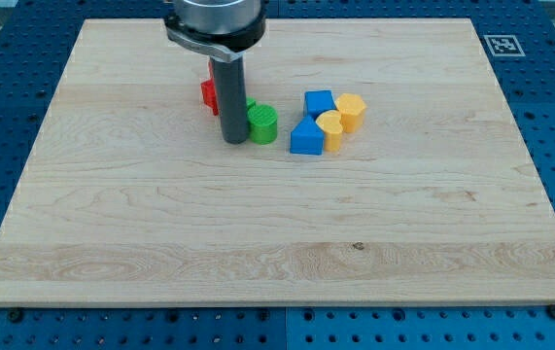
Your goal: Slide the green circle to the center of the board
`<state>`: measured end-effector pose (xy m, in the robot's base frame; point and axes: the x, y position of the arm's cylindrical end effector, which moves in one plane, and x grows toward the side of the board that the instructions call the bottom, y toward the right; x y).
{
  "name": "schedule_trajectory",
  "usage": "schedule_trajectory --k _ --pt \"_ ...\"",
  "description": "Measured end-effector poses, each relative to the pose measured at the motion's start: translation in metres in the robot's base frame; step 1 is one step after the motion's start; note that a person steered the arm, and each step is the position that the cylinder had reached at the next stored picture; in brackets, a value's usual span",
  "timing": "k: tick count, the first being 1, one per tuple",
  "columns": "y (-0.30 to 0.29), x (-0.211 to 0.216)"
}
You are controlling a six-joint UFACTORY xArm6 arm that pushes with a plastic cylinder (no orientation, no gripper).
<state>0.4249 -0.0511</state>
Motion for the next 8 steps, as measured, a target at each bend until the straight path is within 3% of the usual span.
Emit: schedule_trajectory --k 6,8 --pt "0.013 -0.014" --pt "-0.011 -0.005"
